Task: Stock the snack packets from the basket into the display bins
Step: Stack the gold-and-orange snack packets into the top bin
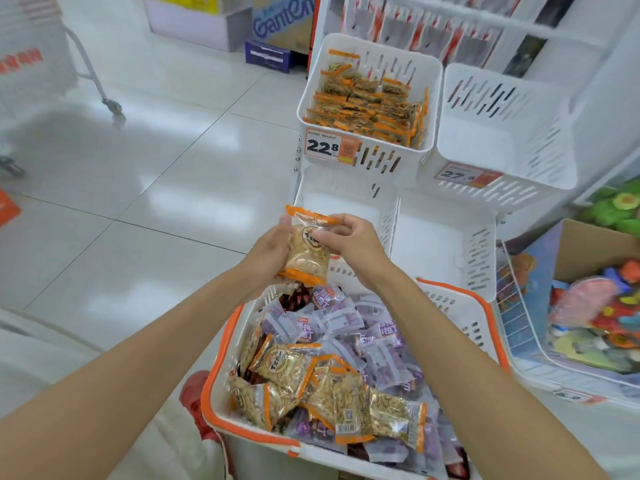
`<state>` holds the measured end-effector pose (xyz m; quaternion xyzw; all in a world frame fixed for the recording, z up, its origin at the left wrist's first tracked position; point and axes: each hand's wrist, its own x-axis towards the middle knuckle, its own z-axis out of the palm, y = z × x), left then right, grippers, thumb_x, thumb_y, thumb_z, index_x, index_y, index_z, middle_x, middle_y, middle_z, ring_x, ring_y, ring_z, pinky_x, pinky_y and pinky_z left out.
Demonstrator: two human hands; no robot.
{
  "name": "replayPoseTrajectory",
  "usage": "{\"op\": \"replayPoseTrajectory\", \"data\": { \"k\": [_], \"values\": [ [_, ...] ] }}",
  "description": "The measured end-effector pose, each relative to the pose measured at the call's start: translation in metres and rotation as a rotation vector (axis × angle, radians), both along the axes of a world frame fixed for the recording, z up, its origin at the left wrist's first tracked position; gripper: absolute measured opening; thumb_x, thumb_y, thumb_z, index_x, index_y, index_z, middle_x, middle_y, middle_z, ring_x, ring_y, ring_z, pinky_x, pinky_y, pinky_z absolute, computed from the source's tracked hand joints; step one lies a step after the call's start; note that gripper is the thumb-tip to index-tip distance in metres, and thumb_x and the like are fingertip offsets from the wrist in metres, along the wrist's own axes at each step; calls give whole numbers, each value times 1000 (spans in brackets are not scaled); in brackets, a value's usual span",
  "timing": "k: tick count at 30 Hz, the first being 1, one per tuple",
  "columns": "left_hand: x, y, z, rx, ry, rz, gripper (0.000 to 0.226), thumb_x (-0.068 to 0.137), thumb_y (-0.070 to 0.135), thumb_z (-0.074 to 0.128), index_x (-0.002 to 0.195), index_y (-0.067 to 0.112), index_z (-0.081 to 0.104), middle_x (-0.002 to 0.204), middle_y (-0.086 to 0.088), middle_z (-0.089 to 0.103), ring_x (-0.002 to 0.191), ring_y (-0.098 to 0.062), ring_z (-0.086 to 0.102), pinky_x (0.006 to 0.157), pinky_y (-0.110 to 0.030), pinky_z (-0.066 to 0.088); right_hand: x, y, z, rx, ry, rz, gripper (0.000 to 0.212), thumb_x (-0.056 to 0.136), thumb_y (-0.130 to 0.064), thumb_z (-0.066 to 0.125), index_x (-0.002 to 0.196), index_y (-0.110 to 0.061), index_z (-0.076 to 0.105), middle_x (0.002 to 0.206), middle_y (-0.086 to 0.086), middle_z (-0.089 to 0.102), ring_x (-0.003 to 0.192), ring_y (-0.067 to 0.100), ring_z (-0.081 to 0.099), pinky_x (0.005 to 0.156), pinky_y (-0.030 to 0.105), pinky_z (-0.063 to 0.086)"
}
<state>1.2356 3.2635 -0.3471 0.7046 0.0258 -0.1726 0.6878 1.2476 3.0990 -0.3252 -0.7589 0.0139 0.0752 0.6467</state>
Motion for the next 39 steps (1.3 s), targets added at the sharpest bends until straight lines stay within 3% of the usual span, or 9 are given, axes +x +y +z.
{"op": "replayPoseTrajectory", "data": {
  "k": [5, 8, 11, 15, 19, 24, 31, 34, 39],
  "values": [
    [24, -18, 45, -56, -31, -54, 48, 93, 54, 56, 120, 15, 56, 106, -13, 72, 90, -28, 72, 85, -43, 59, 11, 7, 32, -78, 57, -77, 71, 90, -46, 65, 148, -20, 34, 144, 2, 44, 122, 19, 52, 98, 38, 50],
    [45, -31, 75, 21, -122, 7, 35, 100, 38, 49, 124, 13, 45, 107, -9, 63, 87, -19, 68, 70, -32, 58, 22, 4, 66, 240, 219, -17, 46, 101, -46, 45, 134, -14, 56, 115, 11, 69, 98, 25, 68, 88, 40, 55],
    [75, -43, 109, 171, -289, 6, 45, 99, 46, 38, 131, 14, 40, 114, -5, 50, 103, -18, 60, 81, -34, 54, 43, -3, 97, 408, 176, -7, 35, 102, -32, 46, 124, -11, 63, 101, 10, 72, 90, 24, 70, 77, 36, 58],
    [127, -51, 145, 407, -647, -66, 68, 93, 62, 24, 96, 6, 62, 93, -16, 65, 87, -24, 62, 85, -41, 48, 84, -24, 122, 428, 68, 38, 28, 98, -11, 49, 124, -10, 60, 99, 9, 72, 87, 20, 70, 74, 32, 58],
    [195, -50, 166, 435, -739, -69, 55, 104, 49, 24, 88, 12, 62, 81, -5, 66, 78, -16, 61, 81, -38, 48, 149, -45, 131, 301, -43, -119, 27, 95, -15, 58, 122, -16, 59, 101, 3, 74, 87, 18, 72, 72, 34, 57],
    [297, -31, 150, 497, -790, 143, 55, 91, 69, 20, 94, 29, 58, 91, 4, 64, 95, -24, 61, 88, -44, 47, 255, -46, 139, -5, -168, -270, 81, 68, -61, 60, 142, -33, 43, 135, -2, 58, 119, 21, 59, 105, 48, 45],
    [363, -38, 110, 517, -766, -8, 40, 102, 34, 46, 141, 36, 42, 145, 8, 42, 137, -19, 37, 114, -39, 28, 342, -2, 104, -520, -217, -191, 68, 99, -49, 44, 154, -17, 22, 157, 6, 29, 144, 26, 27, 115, 42, 25],
    [367, -34, 87, 674, -762, -12, 63, 97, 37, 55, 152, 42, 23, 159, 9, 23, 143, -25, 26, 117, -49, 27, 344, 0, 76, -483, -285, -247, 70, 99, -51, 41, 156, -17, 17, 161, 2, 20, 148, 21, 17, 121, 42, 18],
    [360, -29, 78, 588, -756, -6, 82, 90, 36, 68, 155, 36, 18, 159, 11, 21, 143, -18, 22, 117, -37, 23, 338, -8, 69, -416, -314, -217, 62, 101, -38, 43, 156, -20, 21, 161, -5, 16, 149, 14, 13, 122, 39, 16]
  ]
}}
